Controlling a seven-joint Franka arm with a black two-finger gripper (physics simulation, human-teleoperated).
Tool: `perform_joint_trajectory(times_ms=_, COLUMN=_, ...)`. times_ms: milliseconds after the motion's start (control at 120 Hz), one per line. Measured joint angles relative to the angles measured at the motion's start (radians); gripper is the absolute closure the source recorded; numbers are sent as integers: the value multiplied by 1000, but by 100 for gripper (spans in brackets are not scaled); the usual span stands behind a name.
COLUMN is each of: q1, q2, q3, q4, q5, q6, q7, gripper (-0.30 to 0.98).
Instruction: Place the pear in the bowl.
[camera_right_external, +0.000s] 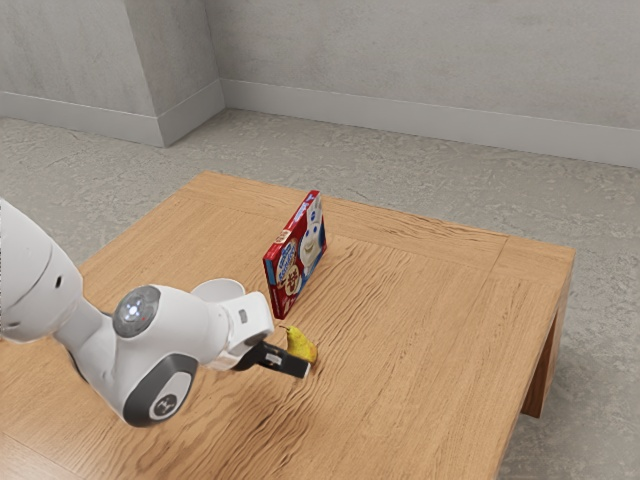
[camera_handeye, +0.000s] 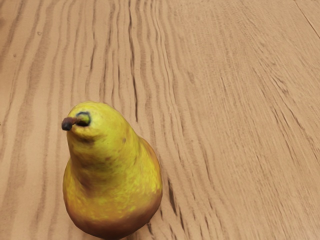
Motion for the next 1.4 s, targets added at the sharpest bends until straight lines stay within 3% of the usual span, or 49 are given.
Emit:
perform_joint_trajectory(times_ms=542, q1=3, q2=179, q3=45, q4=152, q5=55, q6=15, q7=-75, gripper=0)
perform_joint_trajectory(times_ms=1000, q1=3, q2=250, q3=62, q4=213, q5=74, q6=15, q7=-102, gripper=0)
perform_joint_trajectory(times_ms=1400, q1=3, q2=259, q3=62, q4=215, q5=75, q6=15, q7=-114, gripper=32)
